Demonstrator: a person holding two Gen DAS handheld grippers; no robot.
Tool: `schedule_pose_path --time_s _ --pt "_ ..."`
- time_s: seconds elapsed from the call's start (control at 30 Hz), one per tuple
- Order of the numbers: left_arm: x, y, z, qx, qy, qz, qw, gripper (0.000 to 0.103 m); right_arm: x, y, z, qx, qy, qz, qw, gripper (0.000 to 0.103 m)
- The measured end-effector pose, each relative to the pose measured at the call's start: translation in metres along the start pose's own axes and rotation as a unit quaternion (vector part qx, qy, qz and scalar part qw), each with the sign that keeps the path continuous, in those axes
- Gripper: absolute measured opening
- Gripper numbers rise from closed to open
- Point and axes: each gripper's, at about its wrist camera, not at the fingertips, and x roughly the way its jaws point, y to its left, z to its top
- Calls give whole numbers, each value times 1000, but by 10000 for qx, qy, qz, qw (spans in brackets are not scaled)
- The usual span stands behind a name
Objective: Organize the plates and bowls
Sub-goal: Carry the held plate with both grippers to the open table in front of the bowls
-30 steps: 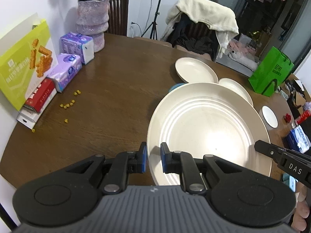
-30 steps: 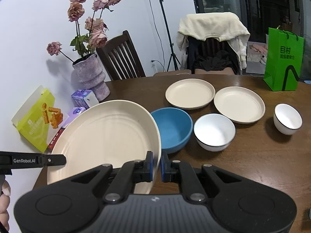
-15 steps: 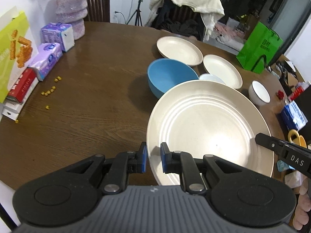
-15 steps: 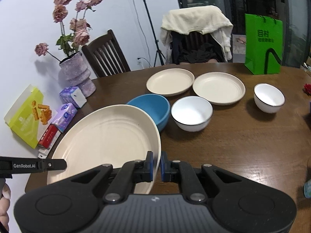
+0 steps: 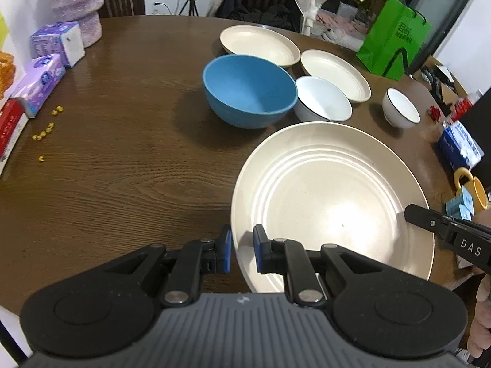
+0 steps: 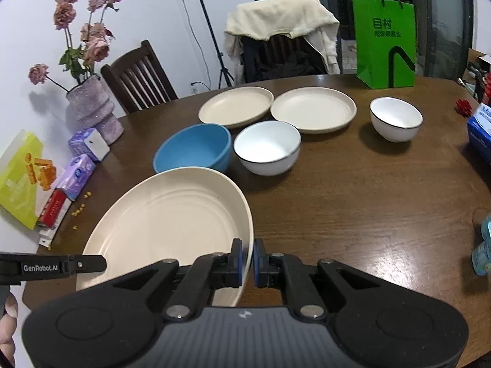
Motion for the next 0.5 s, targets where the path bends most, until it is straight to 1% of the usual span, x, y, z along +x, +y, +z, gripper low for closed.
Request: schedule_pose_path --time_s 0.3,0.5 --pt "31 -7 -10 293 167 -41 9994 15 15 -13 -21 121 98 -225 9996 7" --pt "51 -5 -15 358 284 -80 9989 14 31 -19 -32 224 174 -295 9992 7"
